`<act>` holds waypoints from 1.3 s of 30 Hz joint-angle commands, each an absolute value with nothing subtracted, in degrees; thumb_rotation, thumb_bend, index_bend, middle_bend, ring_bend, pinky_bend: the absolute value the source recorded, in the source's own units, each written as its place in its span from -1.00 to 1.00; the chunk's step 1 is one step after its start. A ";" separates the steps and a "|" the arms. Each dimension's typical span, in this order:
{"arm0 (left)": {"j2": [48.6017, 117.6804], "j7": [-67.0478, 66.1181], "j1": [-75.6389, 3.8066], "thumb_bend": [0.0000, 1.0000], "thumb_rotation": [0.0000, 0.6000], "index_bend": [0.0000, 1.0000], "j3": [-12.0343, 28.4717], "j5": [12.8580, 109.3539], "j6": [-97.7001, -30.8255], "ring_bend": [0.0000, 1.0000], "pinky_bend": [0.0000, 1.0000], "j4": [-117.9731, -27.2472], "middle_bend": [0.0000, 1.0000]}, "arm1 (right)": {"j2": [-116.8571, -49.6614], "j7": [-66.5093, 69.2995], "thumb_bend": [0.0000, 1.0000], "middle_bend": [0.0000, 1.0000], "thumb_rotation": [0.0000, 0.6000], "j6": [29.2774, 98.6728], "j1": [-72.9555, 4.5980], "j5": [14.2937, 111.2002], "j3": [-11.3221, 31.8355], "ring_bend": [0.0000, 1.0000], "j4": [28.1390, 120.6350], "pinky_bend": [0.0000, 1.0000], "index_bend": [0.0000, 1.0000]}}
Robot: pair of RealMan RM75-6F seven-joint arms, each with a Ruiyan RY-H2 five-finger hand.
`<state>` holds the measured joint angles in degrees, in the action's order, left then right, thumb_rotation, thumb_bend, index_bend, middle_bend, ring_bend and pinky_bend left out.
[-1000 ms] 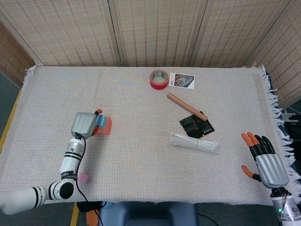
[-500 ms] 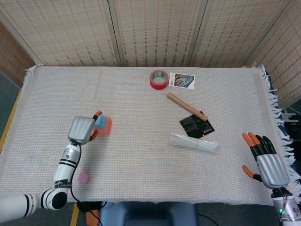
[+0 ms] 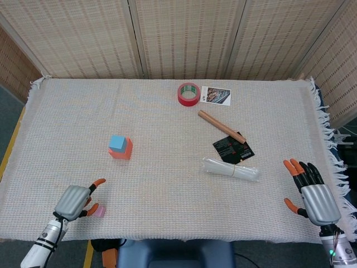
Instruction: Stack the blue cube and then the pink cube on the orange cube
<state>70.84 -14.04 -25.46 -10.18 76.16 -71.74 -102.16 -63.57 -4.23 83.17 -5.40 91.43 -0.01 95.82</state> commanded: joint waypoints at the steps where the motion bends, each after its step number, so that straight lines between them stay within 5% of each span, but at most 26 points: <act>1: 70.40 -13.85 -23.91 -0.32 1.00 -0.75 -11.77 77.97 -70.30 1.00 1.00 -101.58 1.00 | -63.56 -4.31 -0.69 -1.00 1.00 82.99 -5.45 91.55 -0.15 -1.00 95.86 -1.00 -1.00; 11: 73.45 -14.46 -22.09 -0.31 1.00 -0.71 -11.53 79.10 -68.84 1.00 1.00 -98.42 1.00 | -63.38 -4.34 -0.69 -1.00 1.00 83.35 -5.19 91.97 -0.41 -1.00 96.05 -1.00 -1.00; 18: 78.39 -15.60 -19.51 -0.32 1.00 -0.25 -10.09 81.38 -71.48 1.00 1.00 -91.41 1.00 | -63.11 -4.00 -0.69 -1.00 1.00 83.59 -5.05 91.89 -0.33 -1.00 96.01 -1.00 -1.00; 28: 80.82 -14.85 -17.69 -0.31 1.00 0.05 -8.15 84.75 -74.40 1.00 1.00 -87.44 1.00 | -63.17 -4.19 -0.69 -1.00 1.00 83.49 -5.04 91.91 -0.36 -1.00 96.12 -1.00 -1.00; 39: 66.56 -10.25 -20.92 -0.31 1.00 0.07 -1.90 80.14 -71.07 1.00 1.00 -102.57 1.00 | -63.20 -4.04 -0.69 -1.00 1.00 83.31 -5.10 91.32 -0.03 -1.00 96.01 -1.00 -1.00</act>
